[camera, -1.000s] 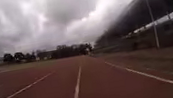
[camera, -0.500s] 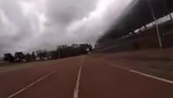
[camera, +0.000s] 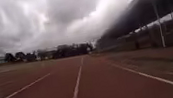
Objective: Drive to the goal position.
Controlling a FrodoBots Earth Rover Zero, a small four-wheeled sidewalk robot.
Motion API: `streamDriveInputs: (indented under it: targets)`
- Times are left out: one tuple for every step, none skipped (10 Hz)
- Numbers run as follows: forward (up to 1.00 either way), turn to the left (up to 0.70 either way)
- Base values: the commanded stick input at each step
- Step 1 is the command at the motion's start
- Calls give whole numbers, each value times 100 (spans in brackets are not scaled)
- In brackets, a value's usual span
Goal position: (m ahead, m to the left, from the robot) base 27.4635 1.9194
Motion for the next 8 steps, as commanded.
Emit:
streamDriveInputs:
  targets:
    - [70, 0]
    - [70, 0]
    - [70, 0]
    - [70, 0]
    - [70, 0]
    - [70, 0]
    - [70, 0]
    - [70, 0]
